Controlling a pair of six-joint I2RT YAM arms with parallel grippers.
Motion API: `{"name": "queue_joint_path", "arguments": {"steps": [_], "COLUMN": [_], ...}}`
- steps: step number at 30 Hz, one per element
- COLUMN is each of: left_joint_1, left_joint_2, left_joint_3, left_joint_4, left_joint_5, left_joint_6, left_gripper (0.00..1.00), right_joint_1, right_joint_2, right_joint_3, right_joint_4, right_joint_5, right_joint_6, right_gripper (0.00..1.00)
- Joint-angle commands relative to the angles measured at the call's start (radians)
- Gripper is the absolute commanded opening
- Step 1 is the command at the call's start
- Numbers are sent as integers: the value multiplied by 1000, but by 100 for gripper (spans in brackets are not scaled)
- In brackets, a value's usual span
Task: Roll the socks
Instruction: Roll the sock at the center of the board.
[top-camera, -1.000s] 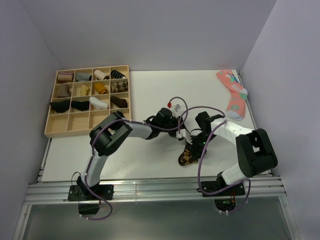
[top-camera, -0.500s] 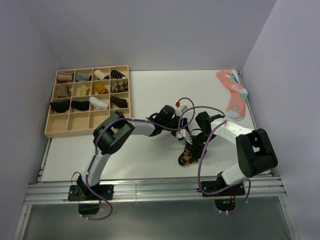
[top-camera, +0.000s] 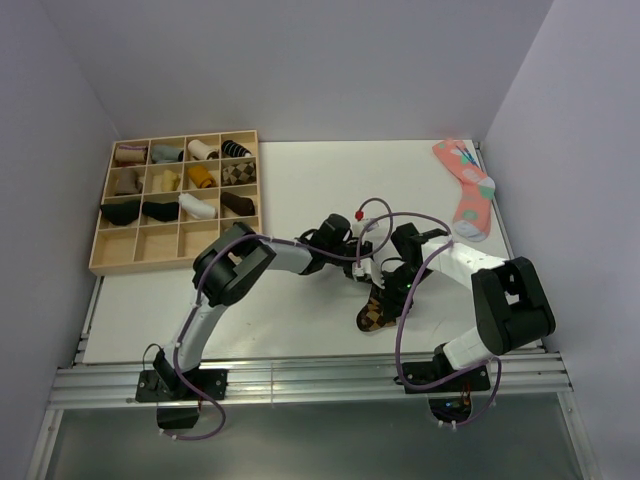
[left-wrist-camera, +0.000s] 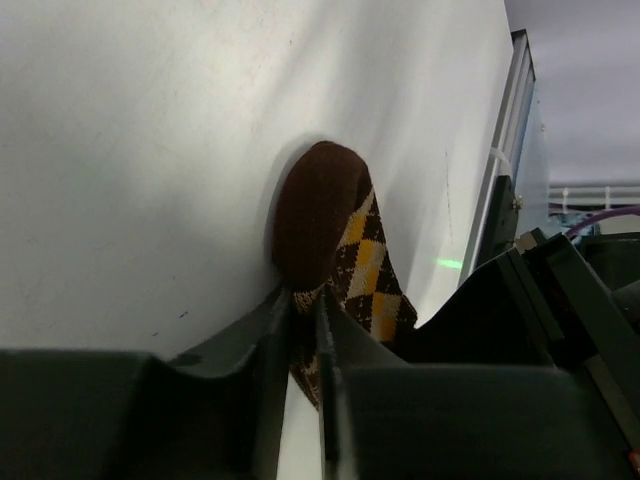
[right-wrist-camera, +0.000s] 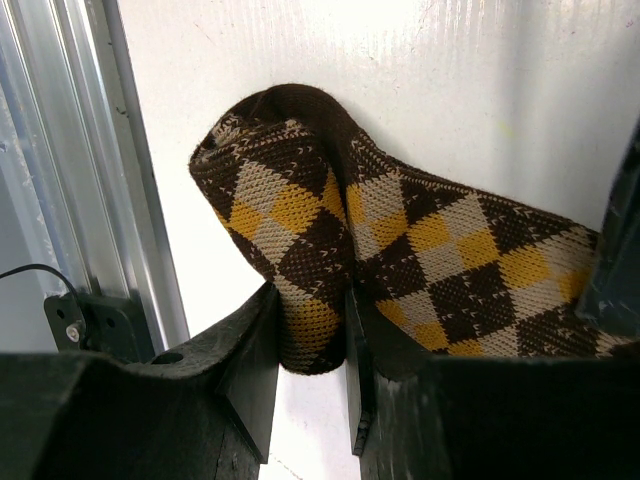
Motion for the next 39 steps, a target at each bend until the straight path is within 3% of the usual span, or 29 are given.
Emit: {"name": "queue_joint_path", "arguments": {"steps": [1,4,12,18,30,34,39], "left_joint_1": [-7,0,80,97,117,118,115], "left_joint_2": [64,45,-86,-169,-192,-219,-285], "left_joint_3": [-36,-74,-295,-364,-370,-383,-490], "left_joint_4": [-117,-74,111,105,128,176,266], "left_joint_5": [-33,-70,-237,-340,-359,-371,-438], "left_joint_6": [8,-33,-165,-161,-151,-158,-190], "left_gripper": [15,0,0,0,0,1,1], "right_joint_1": [3,3,1,1,-3,-5,-6], "right_joint_2": [26,23,14,34,166,276,330], "right_joint_3": [-28,-29,-17,38,166,234,253], "right_joint_4": [21,25,-26,-126,-343,-412,-358], "right_joint_5": [113,114,90,45,-10,-13,10], "right_joint_6": [-19,-14,-30,-74,-204,-221,-148], "right_gripper": [26,25,25,24,24,23,22]}}
